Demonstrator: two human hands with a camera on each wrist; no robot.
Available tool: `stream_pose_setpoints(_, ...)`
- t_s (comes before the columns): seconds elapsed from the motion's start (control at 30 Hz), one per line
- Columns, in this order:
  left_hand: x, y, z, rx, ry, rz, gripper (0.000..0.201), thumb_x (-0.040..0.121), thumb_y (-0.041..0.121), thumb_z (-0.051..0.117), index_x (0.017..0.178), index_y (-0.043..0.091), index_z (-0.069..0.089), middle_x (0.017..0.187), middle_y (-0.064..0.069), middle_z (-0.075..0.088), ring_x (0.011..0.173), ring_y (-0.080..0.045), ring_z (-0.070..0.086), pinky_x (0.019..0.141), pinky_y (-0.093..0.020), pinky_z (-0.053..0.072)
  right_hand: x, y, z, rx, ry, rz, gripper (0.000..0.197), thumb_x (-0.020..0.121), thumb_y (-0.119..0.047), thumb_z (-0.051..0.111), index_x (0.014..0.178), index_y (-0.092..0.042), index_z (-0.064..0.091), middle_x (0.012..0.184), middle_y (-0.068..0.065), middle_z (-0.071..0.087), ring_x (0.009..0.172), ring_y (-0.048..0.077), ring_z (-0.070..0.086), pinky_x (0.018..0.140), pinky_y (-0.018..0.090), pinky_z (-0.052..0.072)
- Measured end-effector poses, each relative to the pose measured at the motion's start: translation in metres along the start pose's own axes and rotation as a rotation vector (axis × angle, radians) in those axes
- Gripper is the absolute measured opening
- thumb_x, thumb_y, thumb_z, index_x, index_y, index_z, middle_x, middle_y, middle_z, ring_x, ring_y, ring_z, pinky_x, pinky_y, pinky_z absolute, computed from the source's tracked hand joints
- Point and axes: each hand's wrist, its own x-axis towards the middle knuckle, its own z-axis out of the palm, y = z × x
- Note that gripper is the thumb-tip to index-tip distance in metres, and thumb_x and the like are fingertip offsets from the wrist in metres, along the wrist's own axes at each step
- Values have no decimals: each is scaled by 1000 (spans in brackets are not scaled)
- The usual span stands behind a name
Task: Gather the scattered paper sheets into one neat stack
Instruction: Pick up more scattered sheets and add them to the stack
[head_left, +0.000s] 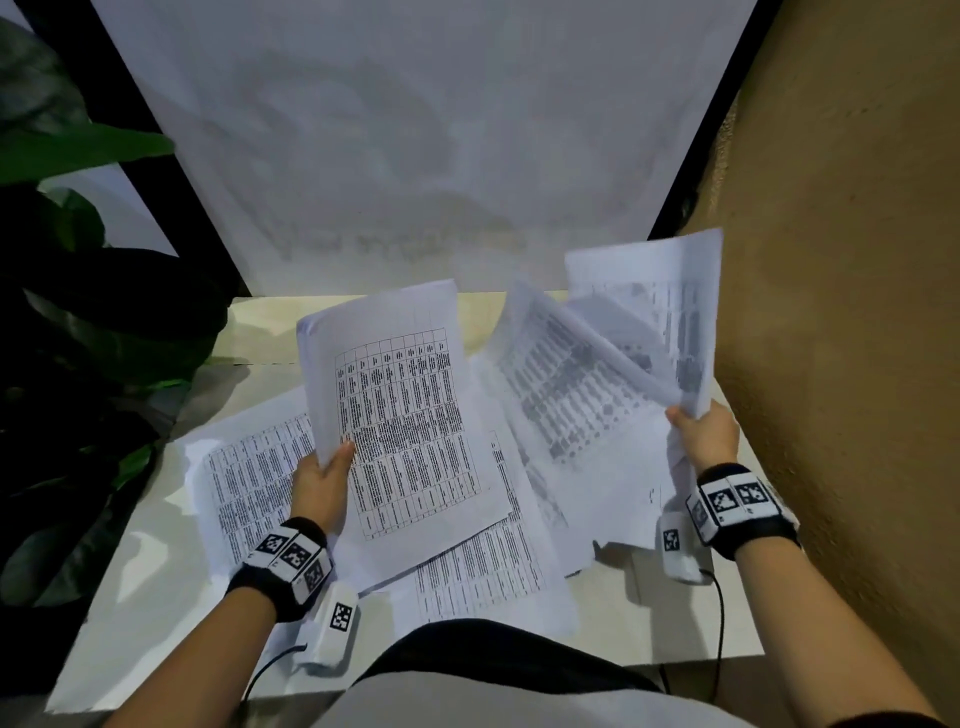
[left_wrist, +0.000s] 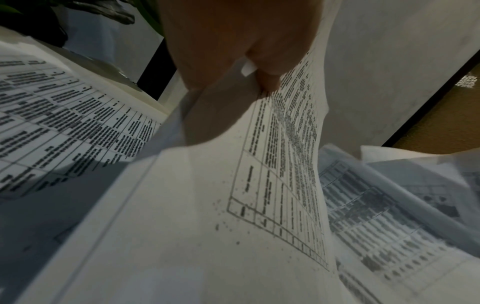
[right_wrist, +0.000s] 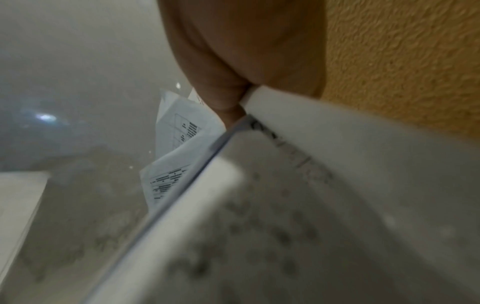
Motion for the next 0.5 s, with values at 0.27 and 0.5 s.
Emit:
stream_pose_setpoints(0.27, -13, 5, 3, 26, -4, 36, 26, 90, 32, 49, 100, 8, 47, 75, -8, 45, 67, -20, 44, 58, -27, 40, 20, -29, -42, 365, 232, -4, 43, 84, -13, 60, 121, 7, 49, 122, 22, 58, 110, 34, 57, 97, 42, 47)
stream_pose_setpoints(0.5, -18, 24, 10, 34, -81, -20, 50, 91, 35, 46, 126, 1, 40, 102, -12, 54, 94, -26, 49, 88, -39, 43, -1, -42, -40, 731, 38, 39, 31, 83, -11, 60, 113, -3, 57, 90, 1, 61, 88, 18, 55, 55, 19, 46)
